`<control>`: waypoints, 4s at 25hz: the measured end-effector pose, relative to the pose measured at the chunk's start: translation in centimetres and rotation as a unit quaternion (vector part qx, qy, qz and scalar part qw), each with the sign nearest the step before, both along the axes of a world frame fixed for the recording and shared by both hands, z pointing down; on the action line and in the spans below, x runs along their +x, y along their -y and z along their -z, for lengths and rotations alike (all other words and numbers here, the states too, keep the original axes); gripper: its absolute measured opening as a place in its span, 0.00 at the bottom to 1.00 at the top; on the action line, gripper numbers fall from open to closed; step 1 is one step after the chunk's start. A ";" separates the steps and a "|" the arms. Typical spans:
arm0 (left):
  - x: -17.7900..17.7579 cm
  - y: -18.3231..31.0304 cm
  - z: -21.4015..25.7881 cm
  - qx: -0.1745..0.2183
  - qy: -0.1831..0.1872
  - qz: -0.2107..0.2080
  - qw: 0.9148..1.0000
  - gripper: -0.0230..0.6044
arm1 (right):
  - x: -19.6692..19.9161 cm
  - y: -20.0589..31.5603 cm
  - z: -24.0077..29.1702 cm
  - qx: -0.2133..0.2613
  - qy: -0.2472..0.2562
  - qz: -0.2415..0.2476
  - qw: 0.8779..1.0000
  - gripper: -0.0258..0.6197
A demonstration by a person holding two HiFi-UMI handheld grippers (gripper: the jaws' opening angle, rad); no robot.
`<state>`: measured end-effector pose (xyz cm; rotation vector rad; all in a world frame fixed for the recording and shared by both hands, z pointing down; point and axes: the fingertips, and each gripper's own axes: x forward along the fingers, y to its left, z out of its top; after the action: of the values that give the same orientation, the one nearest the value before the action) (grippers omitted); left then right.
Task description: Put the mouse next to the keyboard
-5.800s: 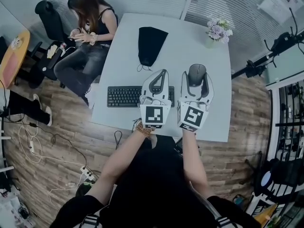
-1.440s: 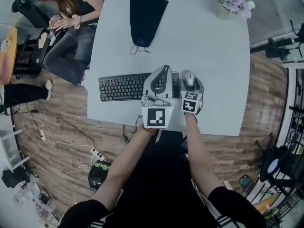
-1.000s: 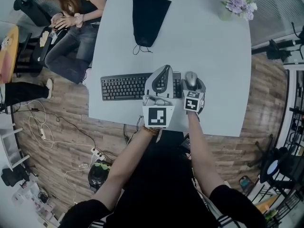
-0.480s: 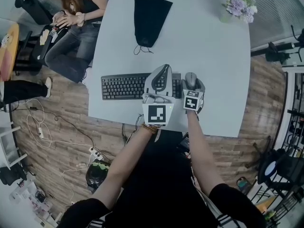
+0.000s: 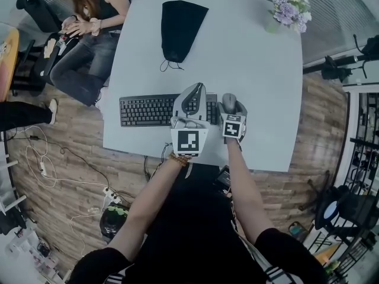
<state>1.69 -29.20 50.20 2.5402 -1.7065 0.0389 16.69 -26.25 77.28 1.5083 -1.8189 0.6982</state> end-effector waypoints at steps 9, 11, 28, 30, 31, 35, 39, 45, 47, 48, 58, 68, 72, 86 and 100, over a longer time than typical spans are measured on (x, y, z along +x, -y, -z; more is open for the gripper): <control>0.0 0.0 -0.6 -0.003 0.007 -0.004 1.000 0.06 | -0.1 0.7 1.8 0.013 0.009 0.008 1.000 0.54; -0.1 -0.1 -0.6 -0.004 0.007 -0.004 1.000 0.06 | -0.1 1.0 2.4 0.018 0.011 0.009 1.000 0.54; 0.3 -0.8 1.7 0.021 0.012 -0.015 1.000 0.06 | -0.8 2.8 10.9 0.100 0.008 0.024 0.995 0.47; 0.2 -1.0 1.9 0.023 0.012 -0.016 1.000 0.06 | -0.6 2.8 12.0 0.111 -0.001 0.018 0.994 0.47; 0.2 -1.0 2.1 0.024 0.012 -0.017 0.999 0.06 | -0.5 2.7 12.4 0.116 -0.004 0.015 0.993 0.47; 0.4 -1.3 2.6 0.029 0.010 -0.021 0.999 0.06 | -0.5 2.6 14.1 0.133 -0.005 0.009 0.991 0.46; 0.6 -1.4 3.1 0.035 0.010 -0.023 0.999 0.06 | -0.6 2.4 16.1 0.154 -0.010 0.008 0.988 0.43; 0.6 -1.7 3.9 0.042 0.009 -0.024 0.999 0.06 | -0.9 2.2 18.2 0.179 -0.009 0.002 0.984 0.40; 0.6 -1.8 4.0 0.044 0.010 -0.024 0.999 0.06 | -1.1 2.0 18.8 0.187 -0.010 0.002 0.982 0.38; 0.6 -1.8 4.1 0.046 0.010 -0.024 0.999 0.06 | -1.2 2.0 19.2 0.191 -0.009 0.002 0.982 0.37; 0.5 -2.5 4.8 0.052 0.011 -0.026 0.998 0.06 | -1.7 1.3 22.9 0.235 -0.009 -0.001 0.972 0.34; 0.5 -2.7 6.0 0.059 0.007 -0.024 0.998 0.06 | -1.9 1.2 27.6 0.294 -0.015 -0.004 0.956 0.31; 0.5 -2.8 7.2 0.067 0.002 -0.023 0.997 0.06 | -2.2 1.0 30.2 0.324 -0.024 -0.001 0.946 0.30; -0.2 -3.5 10.0 0.105 -0.001 -0.011 0.994 0.06 | -2.9 -0.6 37.1 0.414 -0.054 0.009 0.909 0.27; -0.6 -5.2 14.2 0.174 -0.007 -0.012 0.985 0.06 | -5.7 -4.0 42.9 0.494 -0.032 0.035 0.868 0.25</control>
<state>1.05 -24.02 36.02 2.7893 -1.8161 -0.3020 11.01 -22.21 34.37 1.9969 -2.2934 -0.4346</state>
